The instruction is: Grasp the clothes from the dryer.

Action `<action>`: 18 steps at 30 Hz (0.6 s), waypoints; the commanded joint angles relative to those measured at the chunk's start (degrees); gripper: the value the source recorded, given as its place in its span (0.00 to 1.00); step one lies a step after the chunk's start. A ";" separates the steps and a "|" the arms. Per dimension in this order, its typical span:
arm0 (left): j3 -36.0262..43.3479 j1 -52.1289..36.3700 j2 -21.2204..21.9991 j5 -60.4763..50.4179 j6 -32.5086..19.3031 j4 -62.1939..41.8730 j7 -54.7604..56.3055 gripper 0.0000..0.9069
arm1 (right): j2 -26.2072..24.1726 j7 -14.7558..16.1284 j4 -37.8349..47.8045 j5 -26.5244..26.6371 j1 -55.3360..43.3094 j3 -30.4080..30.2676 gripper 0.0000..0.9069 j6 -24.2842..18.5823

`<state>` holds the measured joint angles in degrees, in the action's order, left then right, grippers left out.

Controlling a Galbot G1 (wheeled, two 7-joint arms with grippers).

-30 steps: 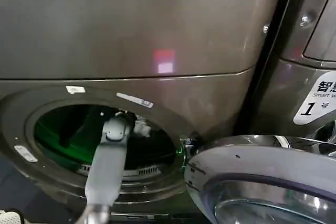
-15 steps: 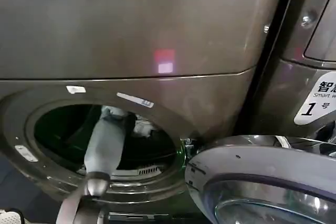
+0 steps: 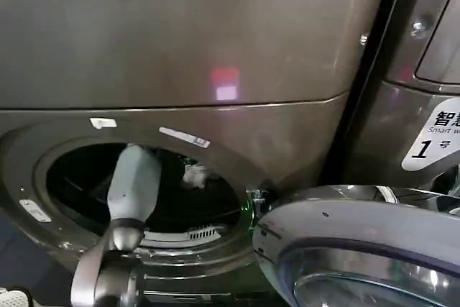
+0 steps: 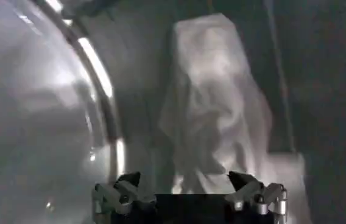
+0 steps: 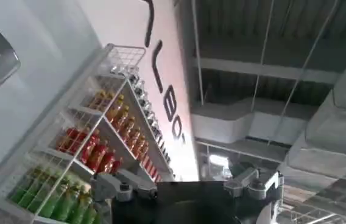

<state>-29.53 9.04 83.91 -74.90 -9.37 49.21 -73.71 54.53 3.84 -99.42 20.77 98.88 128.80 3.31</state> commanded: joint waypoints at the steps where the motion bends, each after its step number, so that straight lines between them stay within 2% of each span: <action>1: 0.84 -1.75 0.19 -0.63 -0.12 -5.80 -0.38 1.00 | 0.15 0.08 -0.60 -0.61 -0.59 -1.03 1.00 0.02; 7: 0.80 -2.56 0.09 -0.83 0.29 -8.71 1.21 1.00 | 0.38 0.13 -0.59 -0.91 -1.25 -2.05 1.00 -0.08; 10: 0.80 -3.49 0.05 -0.85 0.80 -11.83 6.28 1.00 | 0.65 0.13 -0.58 -1.21 -1.58 -2.44 1.00 -0.23; 18: 1.60 -2.92 -0.15 4.54 -0.67 -14.91 10.35 1.00 | 0.94 0.16 -0.68 -1.19 -1.73 -2.98 1.00 -0.22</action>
<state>-28.45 6.12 83.80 -73.83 -9.47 38.52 -68.23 55.45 3.99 -99.99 19.63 97.26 126.21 3.09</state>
